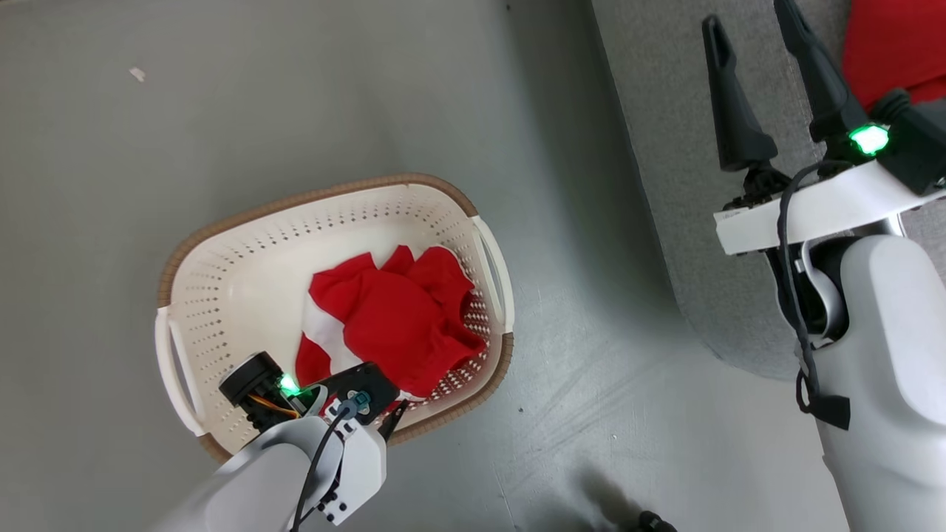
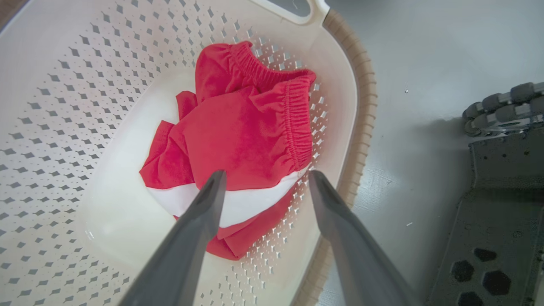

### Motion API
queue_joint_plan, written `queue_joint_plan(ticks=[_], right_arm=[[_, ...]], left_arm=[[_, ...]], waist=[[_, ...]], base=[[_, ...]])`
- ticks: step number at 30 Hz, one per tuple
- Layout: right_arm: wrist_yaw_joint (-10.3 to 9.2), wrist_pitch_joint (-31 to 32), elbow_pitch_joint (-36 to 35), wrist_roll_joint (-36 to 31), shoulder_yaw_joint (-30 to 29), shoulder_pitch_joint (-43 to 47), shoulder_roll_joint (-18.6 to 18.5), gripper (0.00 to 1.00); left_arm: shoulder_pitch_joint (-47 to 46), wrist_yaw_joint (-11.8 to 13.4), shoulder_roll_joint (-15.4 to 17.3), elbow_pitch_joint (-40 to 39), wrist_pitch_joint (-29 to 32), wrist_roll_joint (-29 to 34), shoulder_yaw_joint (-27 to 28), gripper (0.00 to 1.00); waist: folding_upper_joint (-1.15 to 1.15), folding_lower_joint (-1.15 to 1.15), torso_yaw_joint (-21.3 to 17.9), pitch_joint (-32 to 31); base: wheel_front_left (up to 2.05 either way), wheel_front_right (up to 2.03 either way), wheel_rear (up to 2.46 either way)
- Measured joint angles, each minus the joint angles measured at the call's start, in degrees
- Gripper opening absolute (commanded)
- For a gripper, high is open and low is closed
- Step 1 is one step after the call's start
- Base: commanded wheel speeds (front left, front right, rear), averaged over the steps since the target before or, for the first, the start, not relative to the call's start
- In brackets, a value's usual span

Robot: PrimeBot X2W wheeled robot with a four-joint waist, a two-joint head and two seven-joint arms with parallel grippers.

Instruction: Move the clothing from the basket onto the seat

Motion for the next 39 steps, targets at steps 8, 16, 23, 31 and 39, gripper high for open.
queue_joint_plan(ticks=[8,16,23,31,39], right_arm=[[0.0,-0.76,0.38,0.59,0.87,-2.4,0.0,1.0],[0.0,-1.44,1.13,1.68,1.62,-4.72,0.0,1.0],[0.0,-1.93,1.53,2.16,2.41,-6.04,0.01,1.0],[0.0,-2.03,1.96,3.05,3.14,-7.34,0.01,1.0],[0.0,-2.5,3.1,3.46,3.47,-8.25,0.01,1.0]], left_arm=[[-1.52,0.0,0.11,2.52,0.0,0.65,-0.08,1.0],[-3.03,-0.01,0.13,4.57,-0.07,0.93,-0.15,1.0],[-4.42,0.0,0.15,6.03,-0.62,1.47,-0.42,1.0],[-5.73,0.0,0.41,7.78,-1.02,2.71,-0.83,1.0],[-6.82,0.0,0.11,9.54,-1.54,2.97,-1.03,0.24]], waist=[[0.0,0.0,-1.69,2.8],[0.0,0.0,-3.32,5.73],[0.0,0.0,-4.3,7.75],[0.0,0.0,-5.25,9.57],[0.0,0.0,-5.85,10.44]], base=[[0.0,0.0,0.0],[0.0,0.0,0.0],[0.0,0.0,0.0],[0.0,0.0,0.0],[0.0,0.0,0.0]])
